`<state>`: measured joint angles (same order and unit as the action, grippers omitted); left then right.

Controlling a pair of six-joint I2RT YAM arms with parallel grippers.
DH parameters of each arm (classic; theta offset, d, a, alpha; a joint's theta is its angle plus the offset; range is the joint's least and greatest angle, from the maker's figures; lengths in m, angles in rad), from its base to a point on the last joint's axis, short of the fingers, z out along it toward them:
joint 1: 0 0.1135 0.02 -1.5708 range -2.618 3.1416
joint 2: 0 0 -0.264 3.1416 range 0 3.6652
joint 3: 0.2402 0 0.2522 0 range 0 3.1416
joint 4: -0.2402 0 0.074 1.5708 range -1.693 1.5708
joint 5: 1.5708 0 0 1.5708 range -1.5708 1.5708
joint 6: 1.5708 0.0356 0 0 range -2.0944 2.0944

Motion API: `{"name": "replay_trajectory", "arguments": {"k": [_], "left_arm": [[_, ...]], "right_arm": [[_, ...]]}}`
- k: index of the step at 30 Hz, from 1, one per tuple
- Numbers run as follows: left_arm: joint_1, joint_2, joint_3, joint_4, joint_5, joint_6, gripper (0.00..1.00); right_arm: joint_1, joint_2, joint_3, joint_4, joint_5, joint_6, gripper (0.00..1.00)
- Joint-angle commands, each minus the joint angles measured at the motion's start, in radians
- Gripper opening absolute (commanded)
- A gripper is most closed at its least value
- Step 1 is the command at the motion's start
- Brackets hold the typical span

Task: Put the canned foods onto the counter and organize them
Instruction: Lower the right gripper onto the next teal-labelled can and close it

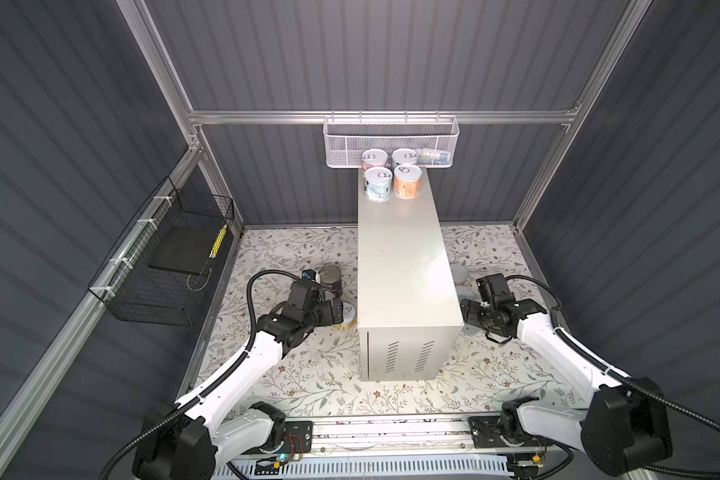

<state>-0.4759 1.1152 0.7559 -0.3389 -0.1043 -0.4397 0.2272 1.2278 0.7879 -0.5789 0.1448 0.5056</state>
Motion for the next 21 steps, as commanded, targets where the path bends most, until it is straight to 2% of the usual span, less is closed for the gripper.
{"name": "replay_trajectory", "arguments": {"k": [1,13,21], "left_arm": [[0.006,-0.003,-0.008,0.017,-0.011,0.02,0.99],[0.007,0.006,-0.026,0.04,-0.018,0.032,1.0],[0.006,0.005,-0.036,0.046,-0.025,0.033,0.99]], "right_arm": [[-0.019,0.035,0.037,0.028,-0.018,-0.037,0.99],[-0.042,0.197,0.077,0.045,-0.09,-0.071,0.98],[-0.049,0.337,0.092,0.061,-0.095,-0.063,0.87]]}}
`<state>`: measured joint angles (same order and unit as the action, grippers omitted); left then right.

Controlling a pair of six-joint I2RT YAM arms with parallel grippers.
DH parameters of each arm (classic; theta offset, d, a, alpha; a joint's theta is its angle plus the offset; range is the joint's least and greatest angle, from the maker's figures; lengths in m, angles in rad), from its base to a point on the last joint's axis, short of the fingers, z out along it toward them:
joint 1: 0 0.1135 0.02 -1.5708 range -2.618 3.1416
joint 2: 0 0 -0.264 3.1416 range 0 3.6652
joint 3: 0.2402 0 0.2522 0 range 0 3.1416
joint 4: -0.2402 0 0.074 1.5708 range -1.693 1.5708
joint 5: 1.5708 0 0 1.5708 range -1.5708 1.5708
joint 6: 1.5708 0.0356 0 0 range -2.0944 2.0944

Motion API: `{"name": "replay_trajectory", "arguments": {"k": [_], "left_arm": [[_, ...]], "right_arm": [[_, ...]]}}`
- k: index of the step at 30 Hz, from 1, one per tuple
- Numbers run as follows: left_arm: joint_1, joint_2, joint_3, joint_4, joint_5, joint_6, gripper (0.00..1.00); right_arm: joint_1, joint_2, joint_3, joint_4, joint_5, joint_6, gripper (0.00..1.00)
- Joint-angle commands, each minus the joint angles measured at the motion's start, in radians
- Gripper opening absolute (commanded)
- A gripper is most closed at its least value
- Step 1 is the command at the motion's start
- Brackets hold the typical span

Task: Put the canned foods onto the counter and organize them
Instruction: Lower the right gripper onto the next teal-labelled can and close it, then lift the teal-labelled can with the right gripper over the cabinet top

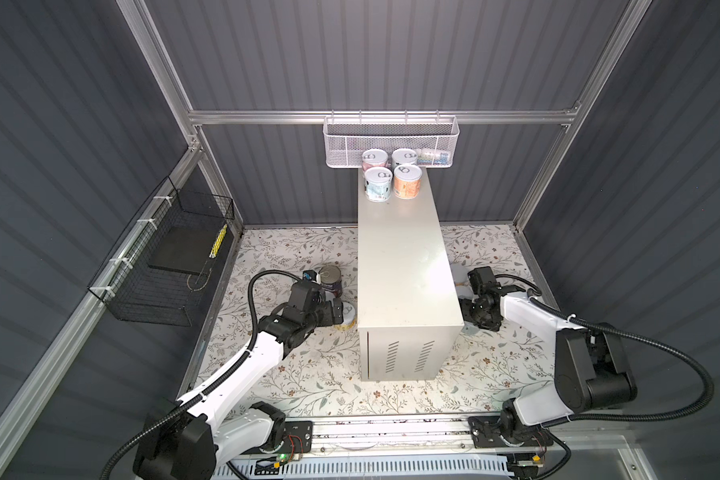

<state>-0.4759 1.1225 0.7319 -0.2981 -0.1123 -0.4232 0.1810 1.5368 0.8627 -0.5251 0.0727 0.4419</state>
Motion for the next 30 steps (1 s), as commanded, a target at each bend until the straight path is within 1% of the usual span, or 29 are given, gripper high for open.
{"name": "replay_trajectory", "arguments": {"k": [1,2,3,4,5,6,7,8,9,11,15,18,21,24,28,30], "left_arm": [[0.006,-0.004,-0.014,0.004,-0.018,0.017,1.0],[0.006,-0.006,-0.015,0.004,-0.02,0.017,1.0],[0.006,-0.006,-0.016,0.004,-0.018,0.017,0.99],[0.006,-0.006,-0.016,0.002,-0.018,0.017,0.99],[0.006,-0.009,-0.016,-0.001,-0.019,0.017,0.99],[0.006,-0.012,-0.016,-0.005,-0.022,0.02,0.99],[0.006,-0.016,-0.016,-0.008,-0.028,0.021,0.99],[0.006,-0.022,-0.017,-0.011,-0.032,0.023,1.0],[0.006,-0.027,-0.017,-0.014,-0.035,0.025,1.0],[0.007,-0.035,-0.013,-0.023,-0.041,0.027,1.0],[0.006,-0.038,0.004,-0.049,-0.041,0.036,1.0],[0.006,-0.035,0.017,-0.061,-0.046,0.044,1.0],[0.006,-0.028,0.03,-0.066,-0.049,0.057,0.99],[0.006,-0.016,0.044,-0.072,-0.051,0.066,1.0],[0.006,-0.013,0.052,-0.072,-0.048,0.07,1.0],[0.007,-0.016,0.052,-0.071,-0.045,0.07,1.0]], "right_arm": [[-0.003,0.037,0.018,0.012,-0.025,0.004,0.86],[-0.003,0.046,0.016,0.018,-0.025,0.004,0.86],[-0.004,0.059,0.015,0.026,-0.026,0.005,0.84],[-0.005,0.07,0.022,0.021,-0.027,0.007,0.77],[-0.005,0.074,0.026,0.016,-0.037,0.005,0.74],[-0.004,0.072,0.027,0.01,-0.046,0.004,0.62],[-0.005,0.064,0.023,0.009,-0.047,0.008,0.36],[-0.004,0.051,0.019,0.008,-0.045,0.012,0.14],[-0.004,0.035,0.016,0.001,-0.045,0.011,0.0],[-0.003,-0.011,0.03,-0.051,-0.055,-0.001,0.0],[-0.002,-0.202,0.096,-0.222,-0.057,-0.038,0.0],[-0.002,-0.329,0.202,-0.374,-0.067,-0.089,0.0],[-0.002,-0.388,0.369,-0.514,-0.144,-0.176,0.0],[-0.003,-0.389,0.575,-0.608,-0.223,-0.237,0.0],[0.006,-0.305,0.904,-0.716,-0.296,-0.259,0.0],[0.038,-0.238,1.068,-0.768,-0.283,-0.267,0.0]]}}
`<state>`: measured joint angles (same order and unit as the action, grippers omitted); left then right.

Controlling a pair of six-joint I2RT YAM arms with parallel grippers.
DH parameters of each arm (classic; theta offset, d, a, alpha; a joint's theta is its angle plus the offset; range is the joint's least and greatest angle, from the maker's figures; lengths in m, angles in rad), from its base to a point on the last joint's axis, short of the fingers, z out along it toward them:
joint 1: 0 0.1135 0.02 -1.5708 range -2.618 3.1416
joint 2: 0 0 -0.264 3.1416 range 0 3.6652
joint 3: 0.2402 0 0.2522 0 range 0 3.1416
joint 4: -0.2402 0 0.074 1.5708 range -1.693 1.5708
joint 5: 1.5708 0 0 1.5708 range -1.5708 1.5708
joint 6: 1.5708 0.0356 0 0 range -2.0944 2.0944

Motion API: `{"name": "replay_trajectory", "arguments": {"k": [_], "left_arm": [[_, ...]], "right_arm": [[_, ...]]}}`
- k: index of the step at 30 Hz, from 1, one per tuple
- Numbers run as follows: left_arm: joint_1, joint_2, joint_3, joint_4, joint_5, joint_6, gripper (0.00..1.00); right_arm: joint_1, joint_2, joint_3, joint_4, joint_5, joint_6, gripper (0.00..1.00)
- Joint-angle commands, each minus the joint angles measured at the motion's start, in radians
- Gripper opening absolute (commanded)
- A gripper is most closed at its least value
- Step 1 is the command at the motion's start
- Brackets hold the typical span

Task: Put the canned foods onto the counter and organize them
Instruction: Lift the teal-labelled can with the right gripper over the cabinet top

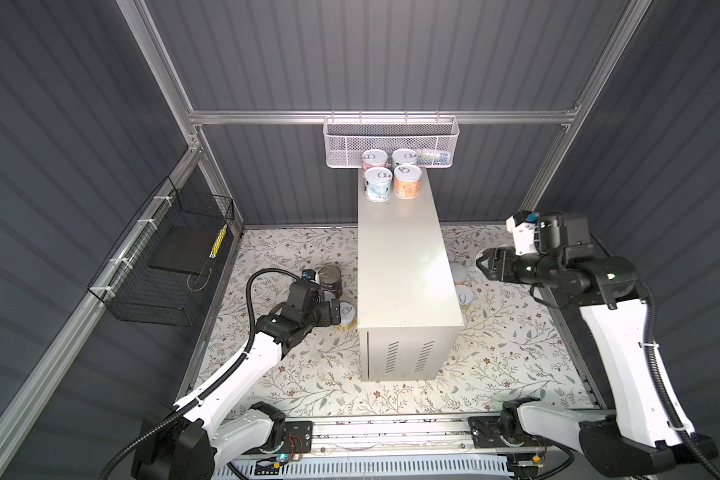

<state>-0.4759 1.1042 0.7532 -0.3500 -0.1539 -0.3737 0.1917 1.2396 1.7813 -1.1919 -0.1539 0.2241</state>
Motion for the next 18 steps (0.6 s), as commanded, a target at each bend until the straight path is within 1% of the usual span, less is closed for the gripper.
{"name": "replay_trajectory", "arguments": {"k": [1,5,7,8,10,15,18], "left_arm": [[0.006,0.0,0.029,-0.021,-0.005,0.021,1.0],[0.006,-0.013,0.036,-0.025,-0.016,0.018,1.0],[0.007,-0.015,0.045,-0.033,-0.019,0.022,1.0],[0.007,-0.017,0.048,-0.034,-0.021,0.022,0.99],[0.006,-0.021,0.05,-0.028,-0.014,0.026,0.99],[0.006,-0.015,0.088,-0.044,0.002,0.04,0.99],[0.007,-0.009,0.111,-0.06,-0.004,0.06,1.0]], "right_arm": [[0.056,0.102,0.24,-0.136,-0.04,-0.06,0.0],[0.192,0.314,0.627,-0.295,0.063,-0.085,0.0],[0.256,0.446,0.854,-0.371,0.08,-0.089,0.0],[0.279,0.484,0.916,-0.381,0.086,-0.087,0.0],[0.314,0.514,0.909,-0.338,0.091,-0.085,0.0],[0.391,0.555,0.905,-0.27,0.175,-0.08,0.0],[0.407,0.586,0.904,-0.264,0.197,-0.079,0.0]]}}
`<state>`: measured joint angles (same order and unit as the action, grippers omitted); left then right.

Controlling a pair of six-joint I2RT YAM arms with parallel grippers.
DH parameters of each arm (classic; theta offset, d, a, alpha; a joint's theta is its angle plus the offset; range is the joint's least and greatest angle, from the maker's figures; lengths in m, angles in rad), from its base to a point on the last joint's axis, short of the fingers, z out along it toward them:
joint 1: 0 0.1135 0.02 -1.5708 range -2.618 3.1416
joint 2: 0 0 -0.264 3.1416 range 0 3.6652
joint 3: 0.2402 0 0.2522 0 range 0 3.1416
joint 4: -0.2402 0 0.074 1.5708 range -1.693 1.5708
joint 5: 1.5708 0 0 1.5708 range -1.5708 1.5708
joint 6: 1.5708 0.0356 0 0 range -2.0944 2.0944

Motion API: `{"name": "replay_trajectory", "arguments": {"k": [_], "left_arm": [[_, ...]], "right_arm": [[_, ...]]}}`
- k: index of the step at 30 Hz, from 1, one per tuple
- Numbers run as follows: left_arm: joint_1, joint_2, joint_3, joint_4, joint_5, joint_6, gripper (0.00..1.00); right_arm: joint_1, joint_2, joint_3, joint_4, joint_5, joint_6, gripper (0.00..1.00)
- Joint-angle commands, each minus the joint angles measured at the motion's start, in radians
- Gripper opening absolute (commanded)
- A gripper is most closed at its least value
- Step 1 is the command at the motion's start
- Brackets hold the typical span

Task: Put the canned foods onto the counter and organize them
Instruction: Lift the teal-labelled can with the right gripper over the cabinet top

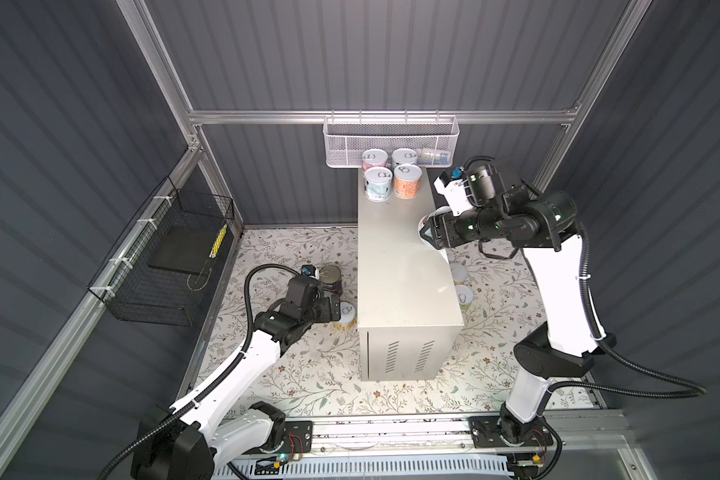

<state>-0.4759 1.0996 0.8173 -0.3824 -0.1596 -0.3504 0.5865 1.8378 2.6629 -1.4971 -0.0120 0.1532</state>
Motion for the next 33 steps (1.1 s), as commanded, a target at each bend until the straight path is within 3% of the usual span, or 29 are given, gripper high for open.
{"name": "replay_trajectory", "arguments": {"k": [1,5,9,18,20,22,33], "left_arm": [[0.007,-0.002,0.054,-0.03,0.0,0.041,1.0],[0.007,0.01,0.058,-0.031,0.003,0.039,1.0],[0.006,0.03,0.06,-0.027,0.016,0.028,1.0],[0.007,0.027,0.048,-0.019,0.008,0.02,1.0],[0.007,0.024,0.046,-0.019,0.006,0.021,0.99],[0.007,0.024,0.045,-0.021,0.009,0.025,0.99],[0.008,0.01,0.07,-0.041,-0.012,0.042,1.0]], "right_arm": [[0.017,-0.001,0.022,0.033,0.063,-0.009,0.0],[0.026,0.032,0.019,0.01,0.085,-0.009,0.0],[0.029,0.047,0.018,0.004,0.085,-0.01,0.31],[0.031,0.081,0.018,0.002,0.068,-0.017,0.69],[0.03,0.085,0.018,0.011,0.068,-0.015,0.81],[0.031,0.088,0.018,0.022,0.067,-0.017,0.99],[0.03,0.008,-0.021,0.122,0.037,0.003,0.99]]}}
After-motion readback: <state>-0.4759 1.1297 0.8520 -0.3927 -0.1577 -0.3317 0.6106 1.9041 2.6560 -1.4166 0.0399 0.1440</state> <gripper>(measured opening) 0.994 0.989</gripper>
